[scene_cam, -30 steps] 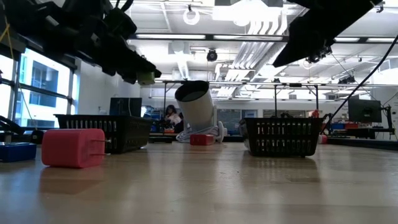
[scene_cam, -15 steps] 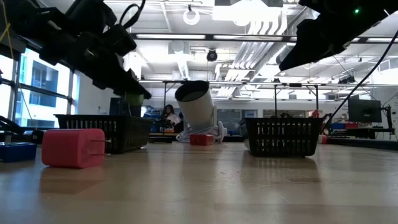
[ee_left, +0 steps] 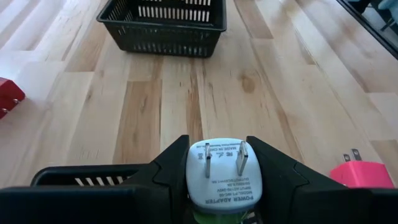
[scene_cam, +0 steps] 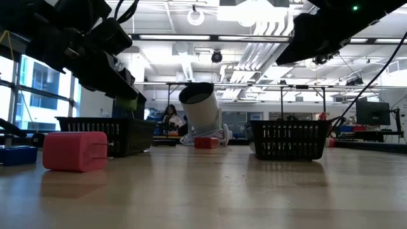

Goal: Pick & Place Office items
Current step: Put the green charger adapter into the left black bin

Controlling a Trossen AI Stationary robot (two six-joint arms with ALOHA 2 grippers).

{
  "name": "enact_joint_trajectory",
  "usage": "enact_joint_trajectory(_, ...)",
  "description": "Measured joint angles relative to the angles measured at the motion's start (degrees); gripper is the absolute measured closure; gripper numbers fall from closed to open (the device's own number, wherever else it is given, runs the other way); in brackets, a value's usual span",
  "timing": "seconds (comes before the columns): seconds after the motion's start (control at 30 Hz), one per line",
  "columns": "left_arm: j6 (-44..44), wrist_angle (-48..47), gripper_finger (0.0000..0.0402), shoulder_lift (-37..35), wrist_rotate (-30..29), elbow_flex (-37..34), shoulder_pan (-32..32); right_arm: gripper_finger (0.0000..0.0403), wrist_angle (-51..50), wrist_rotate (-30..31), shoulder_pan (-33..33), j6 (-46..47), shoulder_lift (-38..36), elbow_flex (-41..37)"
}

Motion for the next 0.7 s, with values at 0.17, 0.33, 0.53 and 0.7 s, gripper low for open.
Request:
enact_joint_trajectory(0.17,-0.06,-0.81,0.0274,0.00,0.00,0.00,-0.04,0.0143,1.17,-0.33,0.00,-0.96,0.00,0.00)
enact_joint_trajectory(0.33,-0.83,-1.87,0.0274,0.66,-0.15,-0.12,0.48,0.0143,1.11,-0.35,-0.02,-0.98,0.00,0.00)
enact_joint_trajectory(0.53,-0.81,-0.56,0.0274,3.56,-0.13,-0.13,0.48,0.0143,1.10,-0.52,0.00,-0.98,0.00,0.00)
enact_joint_trajectory(0.7,-0.85,1.79,0.0274,6.02,-0.13,-0.11,0.48,0.0143,1.07,-0.59,0.00,-0.98,0.00,0.00)
